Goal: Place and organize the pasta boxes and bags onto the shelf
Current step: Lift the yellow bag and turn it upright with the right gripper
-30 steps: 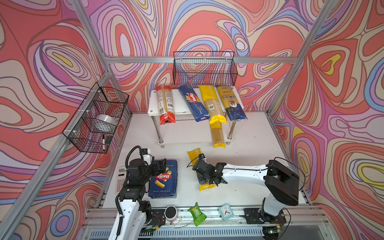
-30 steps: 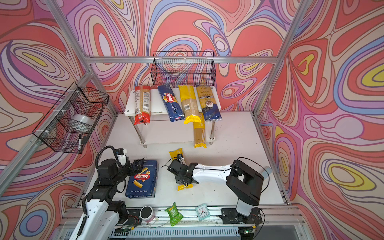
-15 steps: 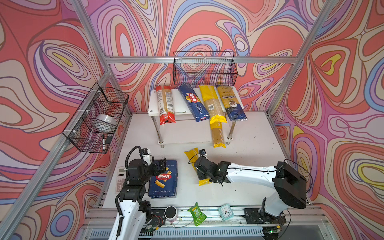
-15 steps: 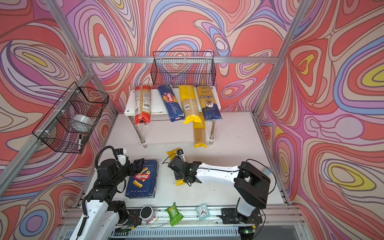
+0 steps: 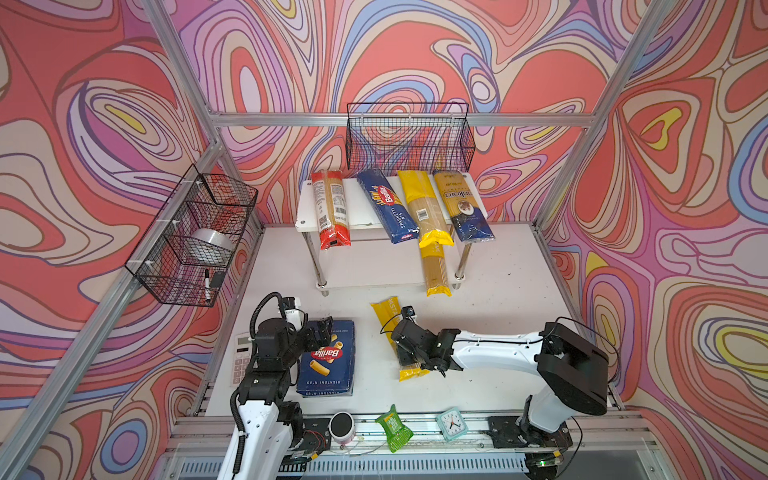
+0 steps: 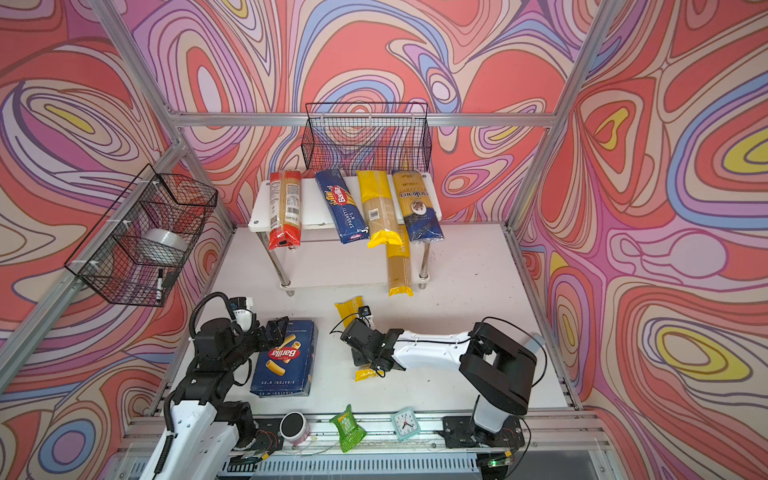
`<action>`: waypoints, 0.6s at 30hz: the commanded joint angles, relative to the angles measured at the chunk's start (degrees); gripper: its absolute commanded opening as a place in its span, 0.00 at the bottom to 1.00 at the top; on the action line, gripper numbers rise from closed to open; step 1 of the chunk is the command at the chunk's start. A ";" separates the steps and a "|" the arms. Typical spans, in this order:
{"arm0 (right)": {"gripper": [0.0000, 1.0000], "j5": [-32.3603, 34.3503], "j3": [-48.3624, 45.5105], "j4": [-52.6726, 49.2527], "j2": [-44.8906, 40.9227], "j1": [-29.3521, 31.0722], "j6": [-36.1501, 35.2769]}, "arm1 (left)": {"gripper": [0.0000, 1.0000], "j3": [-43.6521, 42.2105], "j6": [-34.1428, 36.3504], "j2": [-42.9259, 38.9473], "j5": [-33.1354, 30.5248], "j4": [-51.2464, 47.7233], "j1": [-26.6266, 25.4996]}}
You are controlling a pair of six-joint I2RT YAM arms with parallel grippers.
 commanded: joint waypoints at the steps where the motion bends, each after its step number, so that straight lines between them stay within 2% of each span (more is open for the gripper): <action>1: 0.54 -1.01 0.60 -1.18 1.19 -0.30 0.35 | 1.00 -0.90 0.63 -0.23 1.78 1.79 0.09; 4: 0.75 -1.06 2.59 -3.21 1.66 -0.29 -1.27 | 1.00 -2.10 -0.36 -0.20 4.87 4.20 0.15; 7: 0.87 -1.53 4.11 -5.31 2.03 -0.24 -2.89 | 1.00 -2.27 -0.43 -0.53 7.16 4.95 0.08; 12: 0.96 -3.24 5.20 -6.25 3.45 -0.31 -4.58 | 1.00 -3.54 -0.89 0.14 13.32 8.76 -0.01; 18: 0.99 -3.94 5.99 -7.42 5.77 -0.26 -3.56 | 1.00 -3.48 -0.98 4.03 17.98 12.17 -0.51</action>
